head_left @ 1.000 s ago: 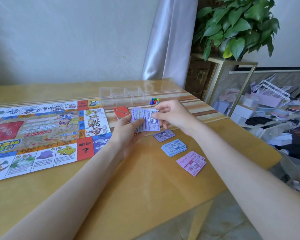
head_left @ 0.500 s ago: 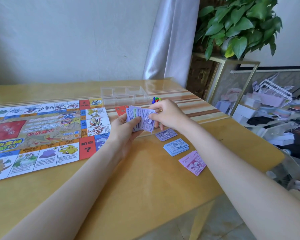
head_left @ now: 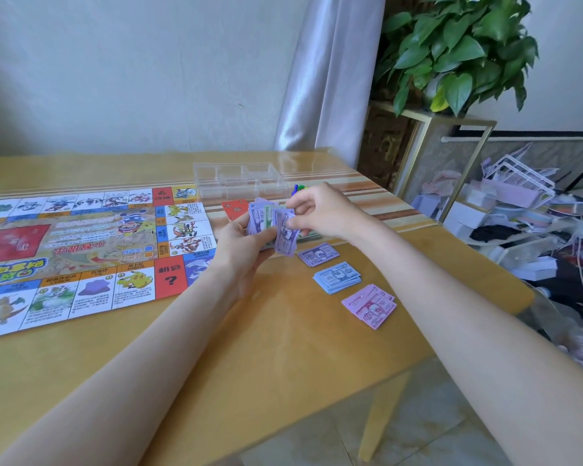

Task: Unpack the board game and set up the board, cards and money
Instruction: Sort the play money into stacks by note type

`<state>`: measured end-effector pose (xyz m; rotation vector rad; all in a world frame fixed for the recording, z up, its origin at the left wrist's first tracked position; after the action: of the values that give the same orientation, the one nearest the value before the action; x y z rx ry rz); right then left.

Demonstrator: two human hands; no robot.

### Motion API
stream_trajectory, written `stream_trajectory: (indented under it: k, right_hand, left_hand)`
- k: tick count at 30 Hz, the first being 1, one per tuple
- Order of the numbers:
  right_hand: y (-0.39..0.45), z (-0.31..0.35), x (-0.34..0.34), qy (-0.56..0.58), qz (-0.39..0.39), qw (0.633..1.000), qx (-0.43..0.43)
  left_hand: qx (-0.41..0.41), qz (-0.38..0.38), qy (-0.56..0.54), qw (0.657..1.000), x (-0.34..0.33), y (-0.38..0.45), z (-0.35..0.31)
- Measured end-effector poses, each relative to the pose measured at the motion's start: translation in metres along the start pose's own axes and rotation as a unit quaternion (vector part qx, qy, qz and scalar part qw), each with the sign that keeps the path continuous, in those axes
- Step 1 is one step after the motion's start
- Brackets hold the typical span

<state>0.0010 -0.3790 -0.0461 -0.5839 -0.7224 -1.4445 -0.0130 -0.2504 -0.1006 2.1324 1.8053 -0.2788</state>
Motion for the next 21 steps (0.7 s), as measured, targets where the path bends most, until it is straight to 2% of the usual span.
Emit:
stream_trajectory:
  k: [3,5,9,13,16,18,21]
  right_hand:
    - [-0.004,-0.010,0.009,0.028,-0.001,0.999,-0.043]
    - [-0.009,-0.023,0.016,0.092,-0.021,0.991,-0.095]
    - [-0.022,-0.050,0.021,0.253,-0.068,0.943,-0.206]
    - [-0.028,-0.060,0.010,0.280,-0.082,0.921,-0.257]
    - [-0.024,-0.063,0.004,0.214,-0.103,0.932,-0.274]
    - [-0.021,-0.065,0.005,0.079,-0.120,0.952,-0.270]
    - [-0.020,-0.060,0.006,-0.078,-0.120,0.957,-0.251]
  left_hand:
    - [0.006,0.004,0.005,1.000,-0.002,-0.001,0.001]
    - [0.015,-0.010,0.003,1.000,-0.001,0.000,0.001]
    - [0.065,-0.064,0.007,0.996,0.004,-0.001,0.006]
    - [0.111,-0.085,0.015,0.990,0.003,-0.004,0.014]
    - [0.141,-0.084,0.020,0.986,-0.001,-0.004,0.019]
    - [0.164,-0.077,0.017,0.983,-0.006,-0.004,0.020]
    - [0.192,-0.072,0.005,0.979,-0.015,-0.003,0.019]
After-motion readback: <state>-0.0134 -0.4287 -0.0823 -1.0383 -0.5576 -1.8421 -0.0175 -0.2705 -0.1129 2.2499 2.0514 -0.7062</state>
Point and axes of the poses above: each hand's wrist, its own y-axis towards the middle knuckle, its own x-axis out of the back of the hand, z = x × y, the point moved 4 cm from there along y, towards the middle knuckle, and after that the axes turned 4 degrees about -x, right-handed, at the moved point
